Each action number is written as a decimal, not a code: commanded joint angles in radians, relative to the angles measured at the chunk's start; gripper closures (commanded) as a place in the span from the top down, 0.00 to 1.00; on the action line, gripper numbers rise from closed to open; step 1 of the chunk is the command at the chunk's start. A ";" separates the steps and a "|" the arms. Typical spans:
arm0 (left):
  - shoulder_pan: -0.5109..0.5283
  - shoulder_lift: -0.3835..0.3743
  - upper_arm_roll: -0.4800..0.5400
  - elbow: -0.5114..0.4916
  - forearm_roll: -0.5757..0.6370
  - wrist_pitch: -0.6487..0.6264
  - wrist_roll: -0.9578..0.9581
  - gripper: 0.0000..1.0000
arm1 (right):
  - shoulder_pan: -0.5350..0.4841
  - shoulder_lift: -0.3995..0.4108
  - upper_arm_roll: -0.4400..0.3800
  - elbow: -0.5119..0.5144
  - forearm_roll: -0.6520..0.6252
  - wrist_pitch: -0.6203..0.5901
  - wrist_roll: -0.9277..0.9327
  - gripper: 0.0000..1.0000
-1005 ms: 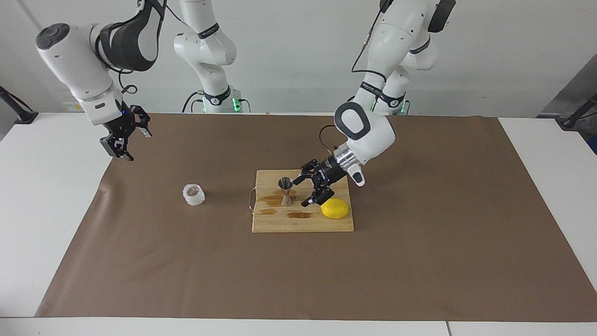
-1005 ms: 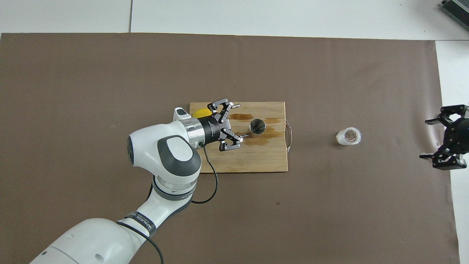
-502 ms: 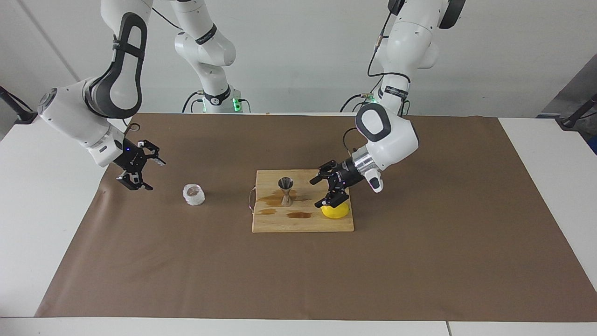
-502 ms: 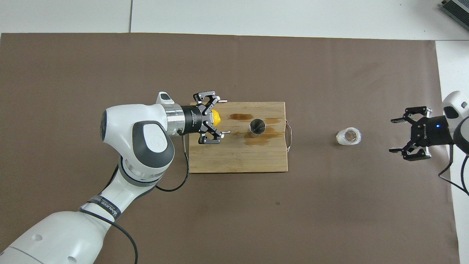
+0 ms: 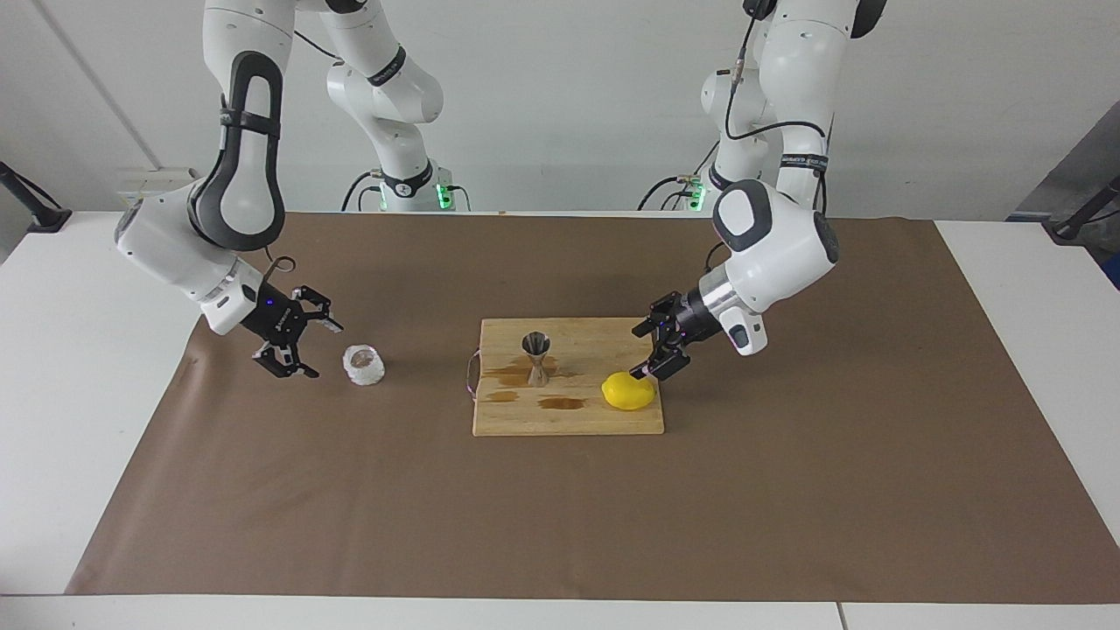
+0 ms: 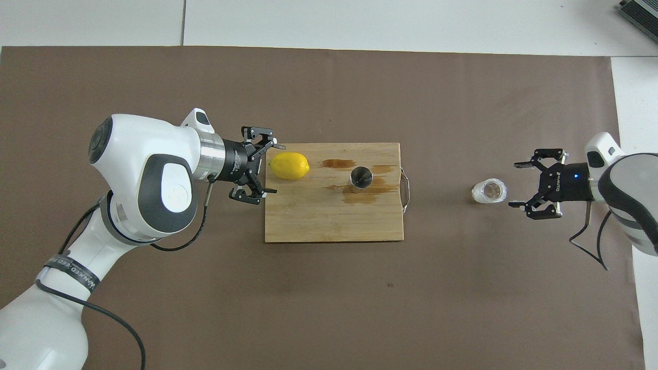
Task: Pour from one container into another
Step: 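Withdraw the left gripper while the right gripper reaches the white cup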
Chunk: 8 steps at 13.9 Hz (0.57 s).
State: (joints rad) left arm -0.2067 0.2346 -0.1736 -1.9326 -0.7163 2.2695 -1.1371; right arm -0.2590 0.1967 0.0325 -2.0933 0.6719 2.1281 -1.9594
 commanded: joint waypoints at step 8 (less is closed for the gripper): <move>0.145 -0.095 0.000 0.075 0.481 -0.212 0.091 1.00 | -0.020 0.101 0.004 -0.010 0.072 0.021 -0.185 1.00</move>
State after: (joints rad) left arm -0.0948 0.1497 -0.1691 -1.8933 -0.3006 2.1238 -1.0972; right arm -0.2750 0.2851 0.0296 -2.1001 0.7065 2.1408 -2.1074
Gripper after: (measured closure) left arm 0.000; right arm 0.000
